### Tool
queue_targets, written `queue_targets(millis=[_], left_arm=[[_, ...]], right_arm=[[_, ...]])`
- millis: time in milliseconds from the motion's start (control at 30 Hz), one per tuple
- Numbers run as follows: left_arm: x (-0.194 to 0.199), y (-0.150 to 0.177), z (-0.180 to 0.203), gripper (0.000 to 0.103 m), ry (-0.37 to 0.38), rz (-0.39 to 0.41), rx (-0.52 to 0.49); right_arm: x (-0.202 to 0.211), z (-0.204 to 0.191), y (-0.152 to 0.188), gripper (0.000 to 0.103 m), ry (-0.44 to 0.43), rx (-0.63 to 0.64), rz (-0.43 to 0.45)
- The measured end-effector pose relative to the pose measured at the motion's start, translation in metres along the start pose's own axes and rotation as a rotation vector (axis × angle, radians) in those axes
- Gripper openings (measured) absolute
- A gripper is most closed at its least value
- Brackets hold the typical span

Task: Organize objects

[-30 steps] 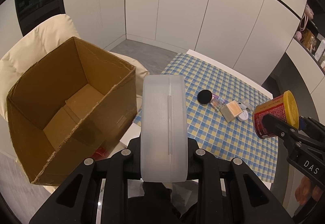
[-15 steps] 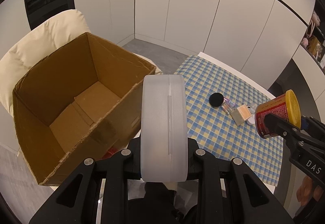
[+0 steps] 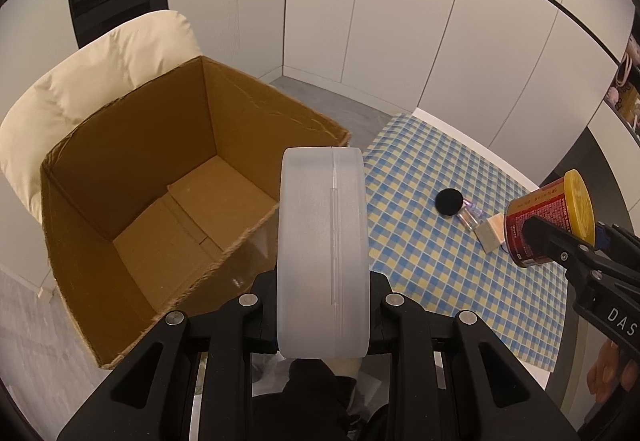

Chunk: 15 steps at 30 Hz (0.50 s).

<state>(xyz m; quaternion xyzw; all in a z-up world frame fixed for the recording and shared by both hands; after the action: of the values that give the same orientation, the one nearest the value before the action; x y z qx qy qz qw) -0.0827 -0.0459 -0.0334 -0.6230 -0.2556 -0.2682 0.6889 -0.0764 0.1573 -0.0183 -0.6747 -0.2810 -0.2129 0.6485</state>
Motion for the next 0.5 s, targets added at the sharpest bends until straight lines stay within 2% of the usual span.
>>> queue_targets(millis=[500], left_arm=[[0.003, 0.001, -0.046, 0.026, -0.062, 0.007, 0.038]], right_arm=[[-0.017, -0.043, -0.010, 0.056, -0.065, 0.043, -0.007]])
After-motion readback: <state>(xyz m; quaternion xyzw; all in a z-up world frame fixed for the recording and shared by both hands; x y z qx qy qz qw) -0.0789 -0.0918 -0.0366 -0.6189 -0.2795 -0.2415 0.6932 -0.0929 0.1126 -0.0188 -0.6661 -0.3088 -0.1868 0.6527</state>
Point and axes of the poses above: each gripper's, at about its wrist camera, not at the fingertips, and x roughly against the way its jaws point, z to its right, y to its underside, the point moved 2 cm from there along -x, roughly the way its jaws point, and after that the axes turned 10 degrees about z, right-handed, at the moved point
